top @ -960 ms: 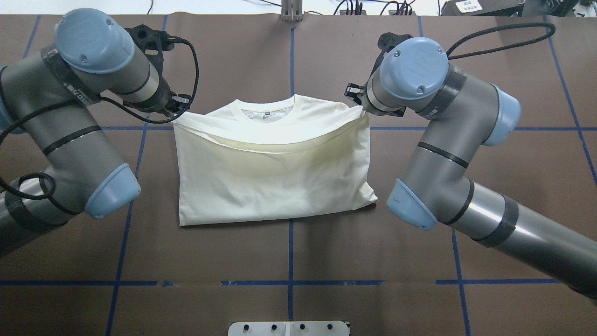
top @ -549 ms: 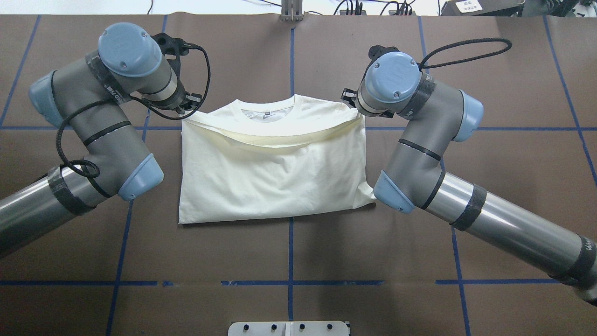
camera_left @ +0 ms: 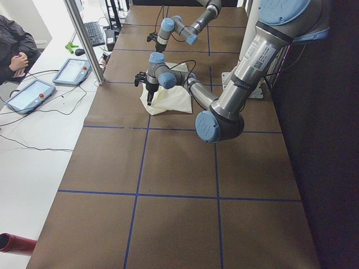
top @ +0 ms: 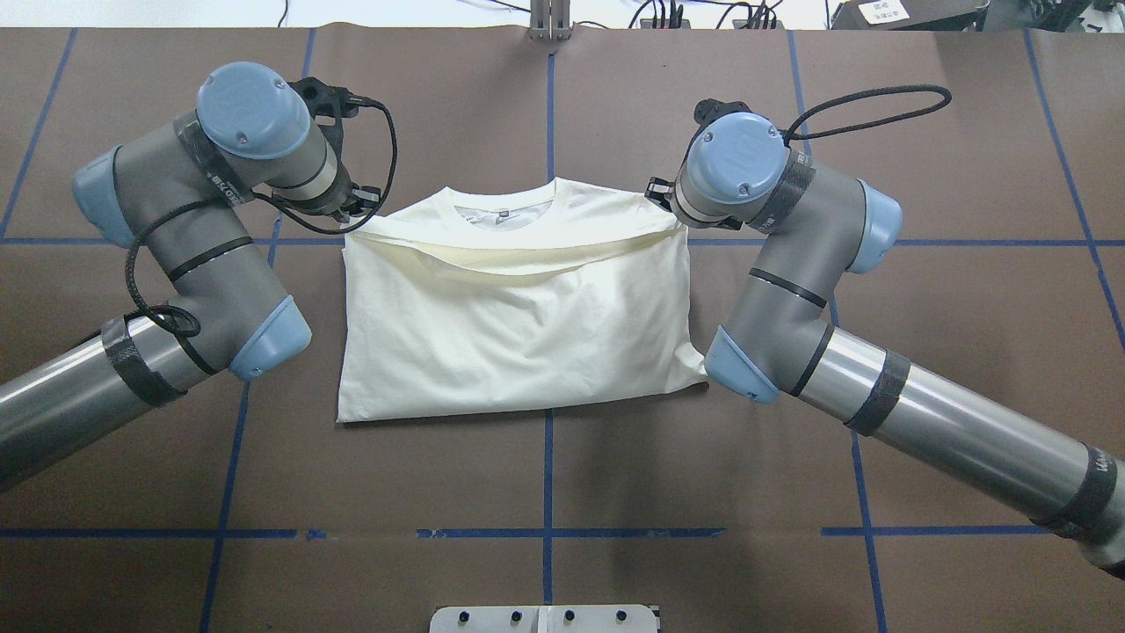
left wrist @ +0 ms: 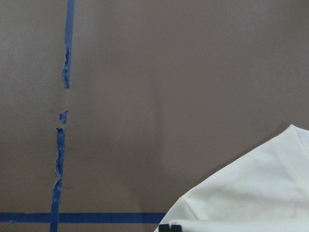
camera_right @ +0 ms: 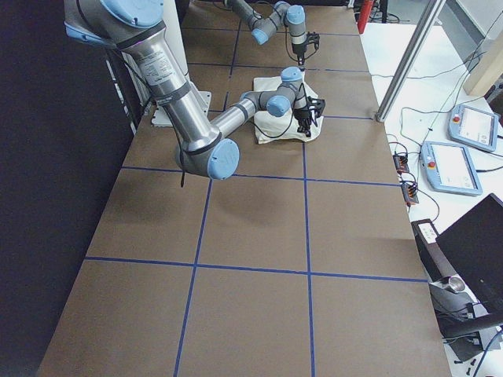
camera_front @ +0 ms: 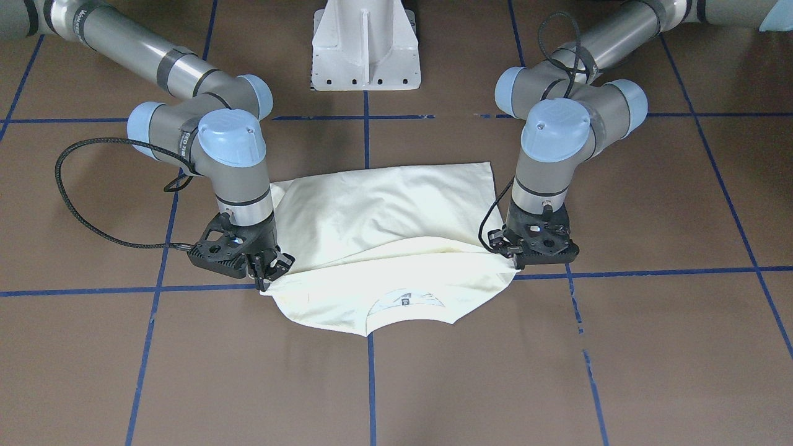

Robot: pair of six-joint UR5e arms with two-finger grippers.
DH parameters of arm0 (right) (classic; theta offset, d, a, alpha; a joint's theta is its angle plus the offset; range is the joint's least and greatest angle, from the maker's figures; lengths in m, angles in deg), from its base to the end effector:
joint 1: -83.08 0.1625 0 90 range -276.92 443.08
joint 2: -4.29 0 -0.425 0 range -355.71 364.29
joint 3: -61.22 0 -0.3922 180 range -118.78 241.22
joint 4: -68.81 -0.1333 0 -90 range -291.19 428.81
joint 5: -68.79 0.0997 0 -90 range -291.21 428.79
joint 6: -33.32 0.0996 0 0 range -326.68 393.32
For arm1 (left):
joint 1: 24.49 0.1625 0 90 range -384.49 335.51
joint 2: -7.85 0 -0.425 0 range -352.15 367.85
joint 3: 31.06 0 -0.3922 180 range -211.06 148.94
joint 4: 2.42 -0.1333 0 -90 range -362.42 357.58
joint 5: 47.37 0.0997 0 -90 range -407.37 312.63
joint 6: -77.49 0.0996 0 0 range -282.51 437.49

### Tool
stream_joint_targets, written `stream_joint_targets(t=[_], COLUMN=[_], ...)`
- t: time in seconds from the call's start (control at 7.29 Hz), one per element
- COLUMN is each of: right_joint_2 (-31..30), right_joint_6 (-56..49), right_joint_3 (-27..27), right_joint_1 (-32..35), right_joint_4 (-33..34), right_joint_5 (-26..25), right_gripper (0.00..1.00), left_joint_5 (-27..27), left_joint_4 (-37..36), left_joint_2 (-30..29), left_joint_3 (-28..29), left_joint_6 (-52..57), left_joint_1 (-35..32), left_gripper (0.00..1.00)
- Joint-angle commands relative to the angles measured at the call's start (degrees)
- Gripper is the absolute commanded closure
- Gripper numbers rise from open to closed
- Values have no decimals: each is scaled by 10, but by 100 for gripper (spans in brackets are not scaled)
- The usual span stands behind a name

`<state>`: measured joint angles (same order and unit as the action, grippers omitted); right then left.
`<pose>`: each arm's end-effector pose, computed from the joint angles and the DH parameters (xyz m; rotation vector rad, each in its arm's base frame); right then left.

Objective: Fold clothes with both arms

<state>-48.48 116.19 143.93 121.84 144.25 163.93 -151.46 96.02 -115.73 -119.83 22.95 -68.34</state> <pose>-0.4973 -0.5588 0.3060 0.2265 -0.7559 0.4887 0.4329 -0.5670 0.3147 0.2707 0.6954 -0.0520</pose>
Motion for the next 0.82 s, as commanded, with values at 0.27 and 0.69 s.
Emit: stream_joint_targets(t=[0.27, 0.69], right_joint_2=[-22, -22], right_joint_6=[-150, -151], right_joint_3=[53, 55], right_joint_1=[43, 46], right_joint_4=[-1, -1], right_joint_5=[50, 53], right_gripper=[0, 0], left_joint_5=[-5, 28], left_joint_4=[11, 89], left_joint_2=[124, 192], left_joint_3=[-186, -224], left_joint_6=[2, -134], left_joint_1=[24, 138], left_gripper=[0, 20])
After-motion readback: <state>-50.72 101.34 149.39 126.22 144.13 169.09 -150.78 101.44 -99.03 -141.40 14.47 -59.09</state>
